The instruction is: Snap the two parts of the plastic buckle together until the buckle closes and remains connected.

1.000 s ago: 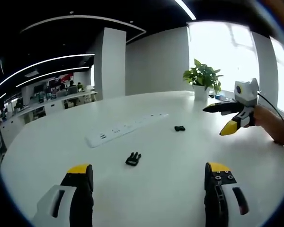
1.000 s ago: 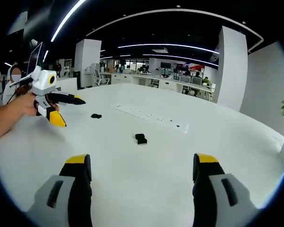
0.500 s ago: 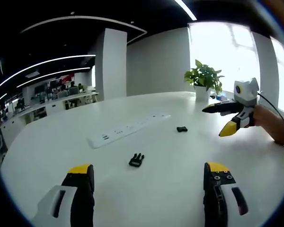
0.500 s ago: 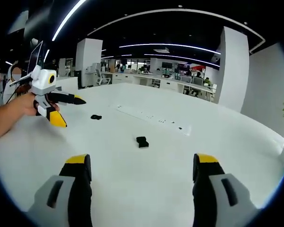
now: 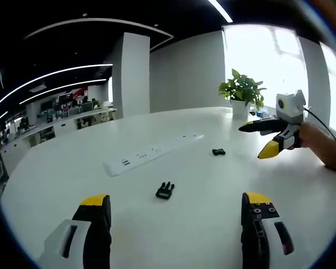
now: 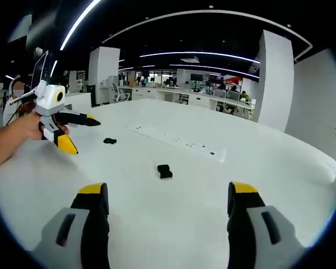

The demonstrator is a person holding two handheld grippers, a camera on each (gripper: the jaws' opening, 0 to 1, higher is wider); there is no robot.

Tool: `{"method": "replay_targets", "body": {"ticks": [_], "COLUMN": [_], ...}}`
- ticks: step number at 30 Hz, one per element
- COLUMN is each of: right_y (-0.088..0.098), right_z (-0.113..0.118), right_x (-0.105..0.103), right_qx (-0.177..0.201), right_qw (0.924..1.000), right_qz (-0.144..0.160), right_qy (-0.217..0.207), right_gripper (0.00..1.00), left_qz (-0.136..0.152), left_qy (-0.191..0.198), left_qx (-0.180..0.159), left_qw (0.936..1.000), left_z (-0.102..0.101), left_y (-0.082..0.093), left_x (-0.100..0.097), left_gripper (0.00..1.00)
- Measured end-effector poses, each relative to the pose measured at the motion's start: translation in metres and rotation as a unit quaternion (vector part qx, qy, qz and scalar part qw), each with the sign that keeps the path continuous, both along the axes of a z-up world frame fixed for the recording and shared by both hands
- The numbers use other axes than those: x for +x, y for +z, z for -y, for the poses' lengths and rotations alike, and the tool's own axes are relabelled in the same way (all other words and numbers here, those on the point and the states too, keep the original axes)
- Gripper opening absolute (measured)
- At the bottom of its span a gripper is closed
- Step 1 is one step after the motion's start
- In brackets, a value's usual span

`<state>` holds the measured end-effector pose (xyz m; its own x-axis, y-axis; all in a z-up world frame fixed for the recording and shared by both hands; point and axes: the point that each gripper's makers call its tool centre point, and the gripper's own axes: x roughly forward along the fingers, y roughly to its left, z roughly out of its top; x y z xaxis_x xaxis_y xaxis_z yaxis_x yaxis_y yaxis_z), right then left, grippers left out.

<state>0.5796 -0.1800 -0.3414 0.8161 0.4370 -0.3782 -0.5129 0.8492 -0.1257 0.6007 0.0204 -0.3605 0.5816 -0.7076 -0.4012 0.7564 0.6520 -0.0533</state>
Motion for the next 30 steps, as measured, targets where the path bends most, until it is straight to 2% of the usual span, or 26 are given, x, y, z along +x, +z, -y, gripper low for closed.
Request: {"method": "replay_targets", "body": {"ticks": [12, 30], "right_y": [-0.001, 0.003], "right_z": [-0.005, -0.010], "right_x": [0.010, 0.025], "right_qx": [0.002, 0.010], "right_qw": [1.0000, 0.9998], "right_qz": [0.002, 0.008], "right_qy": [0.010, 0.017], "right_gripper": [0.83, 0.81], "left_qz": [-0.002, -0.002], "left_qy": [-0.009, -0.015], "left_qx": [0.002, 0.002], "left_qw": [1.0000, 0.9999], "left_z": [0.006, 0.010], "left_y": [-0.002, -0.003], "left_x": [0.005, 0.015], "left_gripper": [0.97, 0.96]}}
